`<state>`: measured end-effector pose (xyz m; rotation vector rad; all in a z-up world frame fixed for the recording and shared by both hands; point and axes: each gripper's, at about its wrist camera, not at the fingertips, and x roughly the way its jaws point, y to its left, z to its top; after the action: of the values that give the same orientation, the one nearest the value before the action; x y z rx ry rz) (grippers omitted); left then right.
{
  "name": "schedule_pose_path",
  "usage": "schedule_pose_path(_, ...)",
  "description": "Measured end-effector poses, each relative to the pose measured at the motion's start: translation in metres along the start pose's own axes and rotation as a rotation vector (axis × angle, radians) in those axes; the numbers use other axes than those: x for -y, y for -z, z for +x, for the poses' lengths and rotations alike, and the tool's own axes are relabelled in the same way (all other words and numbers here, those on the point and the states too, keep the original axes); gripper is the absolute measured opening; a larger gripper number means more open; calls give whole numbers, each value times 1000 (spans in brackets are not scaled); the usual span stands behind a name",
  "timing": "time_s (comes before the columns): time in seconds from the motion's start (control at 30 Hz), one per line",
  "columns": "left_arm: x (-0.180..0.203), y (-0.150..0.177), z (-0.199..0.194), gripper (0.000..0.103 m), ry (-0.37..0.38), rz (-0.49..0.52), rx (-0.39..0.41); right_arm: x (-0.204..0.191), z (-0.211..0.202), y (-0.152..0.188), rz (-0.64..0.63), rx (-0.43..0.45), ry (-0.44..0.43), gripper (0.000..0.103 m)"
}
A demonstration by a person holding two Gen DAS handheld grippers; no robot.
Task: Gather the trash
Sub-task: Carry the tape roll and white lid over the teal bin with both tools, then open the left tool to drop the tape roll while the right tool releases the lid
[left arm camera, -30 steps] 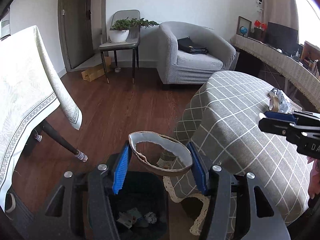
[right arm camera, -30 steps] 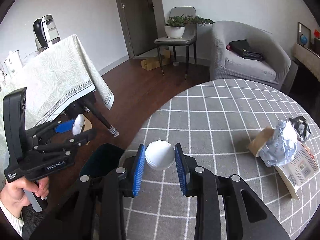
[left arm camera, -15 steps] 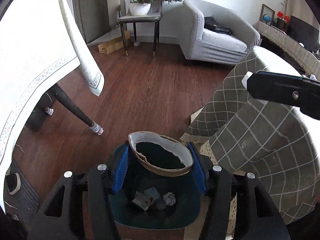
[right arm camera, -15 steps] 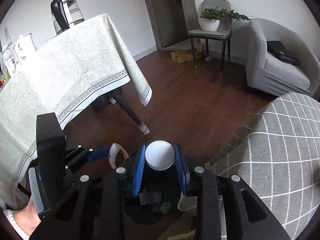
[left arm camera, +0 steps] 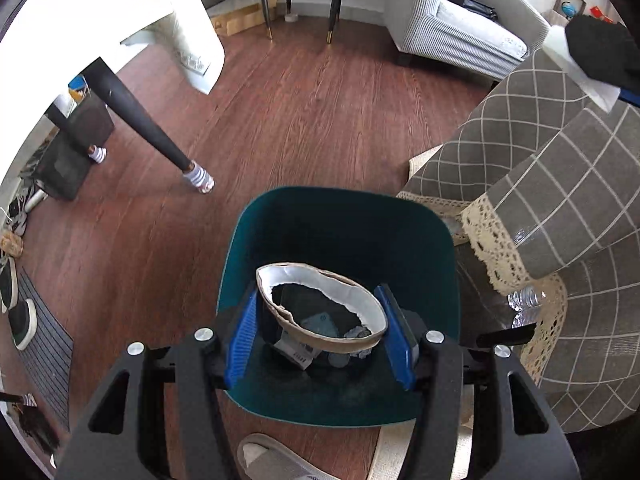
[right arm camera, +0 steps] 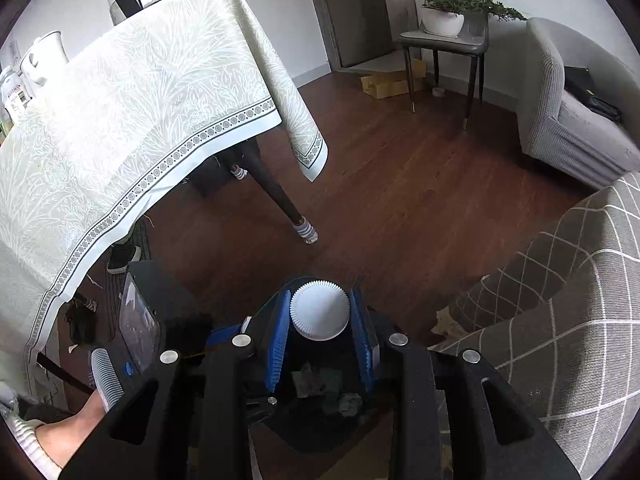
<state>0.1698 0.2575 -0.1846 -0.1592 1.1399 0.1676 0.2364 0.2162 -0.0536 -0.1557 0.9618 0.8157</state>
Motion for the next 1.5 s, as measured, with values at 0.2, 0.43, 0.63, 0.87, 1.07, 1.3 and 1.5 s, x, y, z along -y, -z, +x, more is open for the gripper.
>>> schedule_pose_path(0.2, -3, 14, 20, 60, -16, 6, -66, -5, 12, -2, -8, -23, -5, 30)
schedule_pose_path(0.43, -2, 27, 34, 77, -53, 42, -121, -3, 19, 0, -1, -39, -1, 30)
schedule_pose_path(0.63, -12, 26, 25, 80, -34, 20, -86, -5, 29, 1, 3, -56, 0, 30)
schedule_pose_path(0.87, -34, 16, -4, 81, -13, -54, -2, -5, 44, 4, 10, -85, 11, 30)
schedule_pose_path(1.07, -47, 6, -37, 81, -16, -90, 93, -1, 66, 14, 23, -139, 11, 30)
schedule_pose_path(1.3, -45, -10, -73, 76, -40, -84, 199, -10, 78, 19, -12, -170, 15, 30)
schedule_pose_path(1.5, -37, -22, -102, 67, 7, -80, 267, -9, 84, 25, -13, -195, 19, 30)
